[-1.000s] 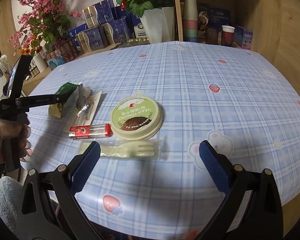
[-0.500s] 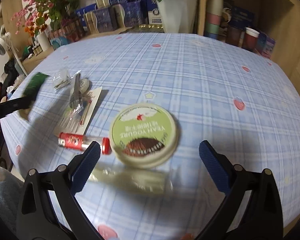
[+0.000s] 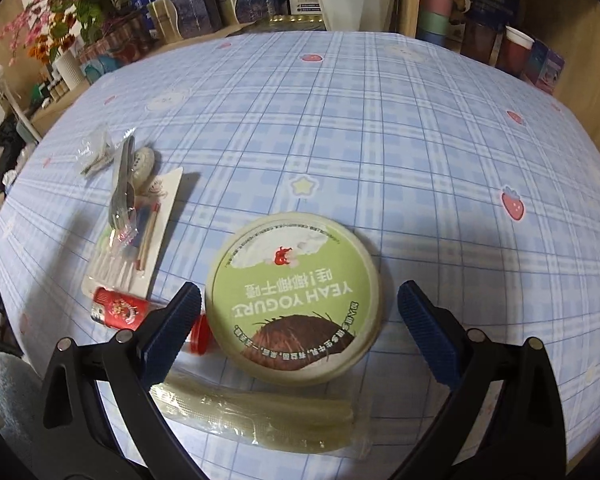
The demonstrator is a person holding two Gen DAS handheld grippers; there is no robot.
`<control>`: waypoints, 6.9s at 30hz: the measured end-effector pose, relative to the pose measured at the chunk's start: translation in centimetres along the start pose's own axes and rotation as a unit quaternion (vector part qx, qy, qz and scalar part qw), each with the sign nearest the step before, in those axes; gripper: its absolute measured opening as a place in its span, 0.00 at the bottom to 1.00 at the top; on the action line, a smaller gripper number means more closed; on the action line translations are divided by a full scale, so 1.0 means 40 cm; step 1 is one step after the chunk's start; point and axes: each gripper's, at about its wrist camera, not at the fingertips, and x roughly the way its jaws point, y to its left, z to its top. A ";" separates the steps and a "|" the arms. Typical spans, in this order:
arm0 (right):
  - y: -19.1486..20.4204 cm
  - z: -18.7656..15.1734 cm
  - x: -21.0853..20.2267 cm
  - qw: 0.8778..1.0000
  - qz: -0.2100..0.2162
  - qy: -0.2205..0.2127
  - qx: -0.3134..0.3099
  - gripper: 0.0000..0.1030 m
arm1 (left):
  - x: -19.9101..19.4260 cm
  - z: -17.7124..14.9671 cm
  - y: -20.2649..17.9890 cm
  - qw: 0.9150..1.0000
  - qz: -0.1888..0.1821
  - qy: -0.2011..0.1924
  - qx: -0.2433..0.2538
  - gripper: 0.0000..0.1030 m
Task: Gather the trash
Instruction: 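Grasp the green yogurt lid with the right tool while the left tool lifts the packet, then carry the green packet over the brown bin and open the left tool, then lower the yogurt lid into the brown bin and open the right tool, then move the right tool back over the table toward the remaining items, then grasp the wrapped plastic fork with the right tool while the left tool grasps the clear plastic bag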
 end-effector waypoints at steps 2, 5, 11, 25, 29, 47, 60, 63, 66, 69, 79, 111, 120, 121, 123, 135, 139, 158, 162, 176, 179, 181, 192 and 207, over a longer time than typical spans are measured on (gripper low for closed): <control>0.001 0.000 0.002 1.000 -0.005 0.001 -0.001 0.94 | -0.019 -0.019 -0.001 1.000 -0.002 -0.002 -0.002 0.26; 0.002 0.003 -0.005 1.000 -0.002 -0.007 -0.001 0.83 | -0.046 -0.043 0.000 1.000 -0.001 -0.006 0.000 0.26; 0.013 0.003 -0.046 0.999 0.003 -0.037 -0.011 0.82 | -0.080 -0.067 0.025 1.000 0.000 -0.007 -0.011 0.26; 0.093 -0.054 -0.235 0.991 0.073 -0.111 -0.009 0.82 | -0.155 -0.137 0.003 1.000 -0.015 0.000 0.007 0.26; 0.115 -0.098 -0.279 0.989 0.085 -0.121 -0.014 0.82 | -0.170 -0.169 -0.009 1.000 -0.019 0.006 0.016 0.26; 0.195 -0.280 -0.418 0.984 0.095 -0.144 -0.034 0.82 | -0.207 -0.303 -0.011 0.998 -0.050 0.039 0.014 0.26; 0.211 -0.345 -0.460 0.982 0.103 -0.156 -0.040 0.82 | -0.161 -0.371 -0.043 0.993 -0.064 0.088 0.041 0.26; 0.213 -0.360 -0.457 0.982 0.106 -0.154 -0.036 0.82 | -0.142 -0.386 -0.042 0.991 -0.068 0.104 0.041 0.26; 0.213 -0.369 -0.452 0.982 0.108 -0.152 -0.035 0.82 | -0.122 -0.400 -0.039 0.989 -0.071 0.123 0.040 0.26; 0.212 -0.381 -0.447 0.981 0.112 -0.153 -0.033 0.82 | -0.104 -0.411 -0.034 0.987 -0.072 0.139 0.037 0.26; 0.207 -0.393 -0.410 0.984 0.118 -0.133 -0.020 0.82 | -0.052 -0.436 -0.046 0.979 -0.082 0.181 0.039 0.30; 0.334 -0.487 -0.282 0.988 0.120 -0.033 -0.089 0.82 | -0.253 -0.299 0.079 0.990 0.132 -0.047 0.010 0.94; 0.356 -0.498 -0.250 0.987 0.120 -0.007 -0.103 0.83 | -0.251 -0.306 0.099 0.988 0.144 -0.049 0.001 0.94; 0.359 -0.500 -0.245 0.987 0.121 -0.003 -0.105 0.83 | -0.250 -0.307 0.103 0.988 0.145 -0.048 0.000 0.94; 0.361 -0.501 -0.239 0.987 0.121 0.002 -0.107 0.83 | -0.247 -0.307 0.108 0.988 0.146 -0.045 -0.004 0.94; 0.364 -0.506 -0.229 0.986 0.123 0.012 -0.112 0.91 | -0.241 -0.313 0.113 0.987 0.153 -0.040 -0.004 0.94; 0.362 -0.499 -0.236 0.987 0.116 0.003 -0.110 0.94 | -0.238 -0.312 0.119 0.988 0.151 -0.037 -0.010 0.94; 0.206 -0.382 -0.279 0.994 0.064 -0.074 -0.040 0.95 | -0.184 -0.275 0.053 0.991 0.125 -0.026 0.032 0.94; 0.177 -0.367 -0.266 0.995 0.068 -0.068 -0.021 0.95 | -0.170 -0.259 0.032 0.992 0.119 -0.030 0.042 0.94; 0.125 -0.340 -0.207 0.996 0.076 -0.021 0.038 0.94 | -0.131 -0.216 0.036 0.993 0.112 -0.036 0.029 0.94; 0.125 -0.324 -0.197 0.996 0.075 -0.023 0.048 0.95 | -0.121 -0.214 0.049 0.993 0.113 -0.035 0.022 0.94; 0.133 -0.308 -0.190 0.996 0.070 -0.024 0.043 0.95 | -0.111 -0.210 0.061 0.993 0.113 -0.032 0.014 0.94; 0.087 -0.170 -0.111 0.990 0.060 -0.024 0.124 0.95 | -0.077 -0.180 0.086 0.993 0.110 -0.032 0.000 0.94; 0.053 -0.062 -0.047 0.992 0.043 -0.031 0.112 0.82 | -0.017 -0.119 0.077 0.994 0.105 -0.026 0.005 0.94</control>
